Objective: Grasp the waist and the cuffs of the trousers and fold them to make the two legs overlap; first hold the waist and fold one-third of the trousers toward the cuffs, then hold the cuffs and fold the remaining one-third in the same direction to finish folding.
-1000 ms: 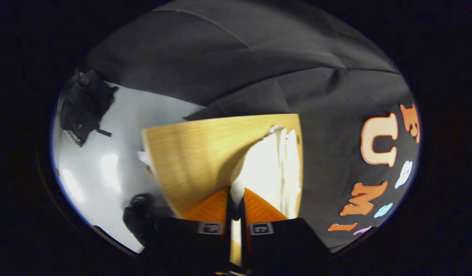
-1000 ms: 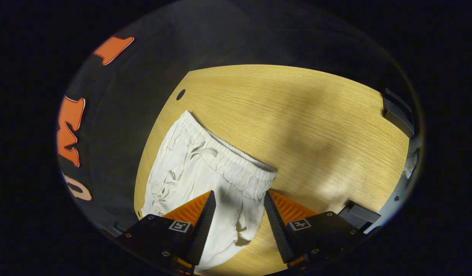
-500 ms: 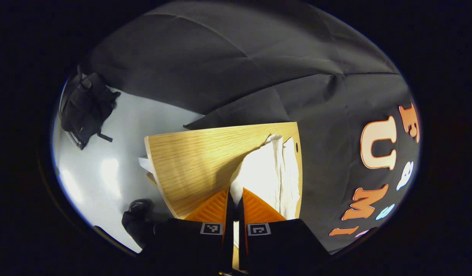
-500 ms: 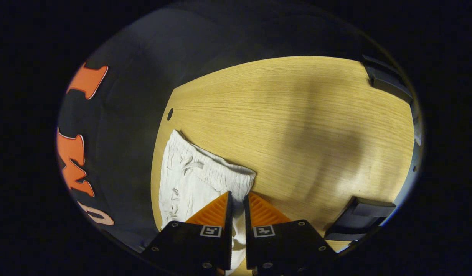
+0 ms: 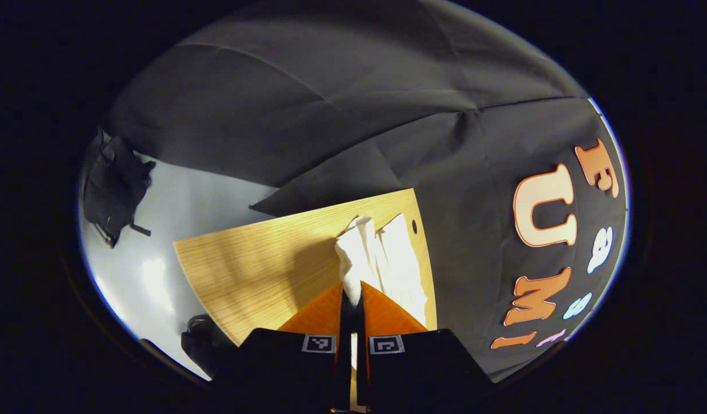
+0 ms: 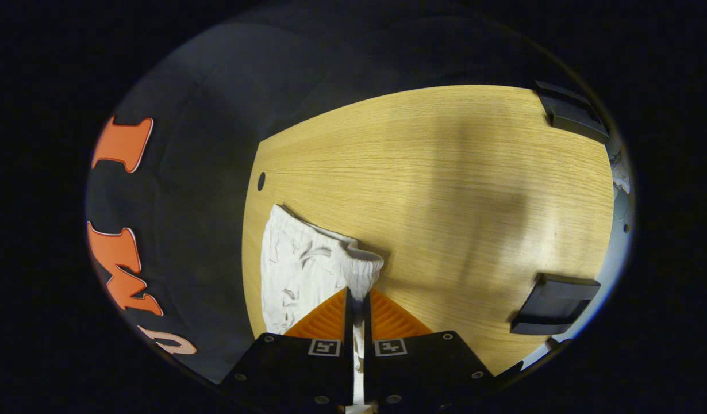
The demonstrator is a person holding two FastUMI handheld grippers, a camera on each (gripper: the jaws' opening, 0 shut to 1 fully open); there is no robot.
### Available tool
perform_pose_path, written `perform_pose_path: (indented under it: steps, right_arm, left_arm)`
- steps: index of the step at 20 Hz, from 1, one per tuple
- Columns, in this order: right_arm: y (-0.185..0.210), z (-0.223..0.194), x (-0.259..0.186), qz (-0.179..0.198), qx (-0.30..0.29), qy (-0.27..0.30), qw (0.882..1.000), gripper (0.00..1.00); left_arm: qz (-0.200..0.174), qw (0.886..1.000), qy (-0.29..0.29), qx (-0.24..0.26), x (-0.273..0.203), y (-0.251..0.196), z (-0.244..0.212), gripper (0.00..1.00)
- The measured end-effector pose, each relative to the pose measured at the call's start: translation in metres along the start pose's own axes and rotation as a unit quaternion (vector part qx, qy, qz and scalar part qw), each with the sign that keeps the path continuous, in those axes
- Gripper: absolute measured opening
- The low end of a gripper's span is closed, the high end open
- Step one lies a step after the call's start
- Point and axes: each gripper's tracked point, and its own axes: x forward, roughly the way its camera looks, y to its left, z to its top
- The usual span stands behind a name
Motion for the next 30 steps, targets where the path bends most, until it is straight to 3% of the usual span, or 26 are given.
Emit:
perform_pose_path:
  steps: [6,12,17,25,30]
  right_arm:
    - [0.025,0.002,-0.009,-0.001,-0.023,0.002,1.000,0.07]
    - [0.024,0.003,-0.012,-0.065,-0.047,0.007,0.997,0.07]
    - [0.051,0.006,-0.021,-0.069,-0.047,-0.001,0.996,0.07]
    - [0.077,0.010,-0.017,-0.110,-0.035,0.011,0.993,0.07]
    - [0.093,0.017,0.009,-0.132,-0.039,0.039,0.990,0.07]
  left_arm:
    - [-0.028,0.999,0.010,0.036,0.011,-0.052,0.015,0.08]
    - [-0.011,0.996,0.048,0.078,0.040,-0.087,0.020,0.08]
    - [0.000,0.994,0.066,0.086,0.063,-0.103,0.033,0.08]
    - [0.038,0.984,0.112,0.132,0.109,-0.130,0.045,0.08]
    - [0.087,0.968,0.131,0.196,0.155,-0.147,0.051,0.07]
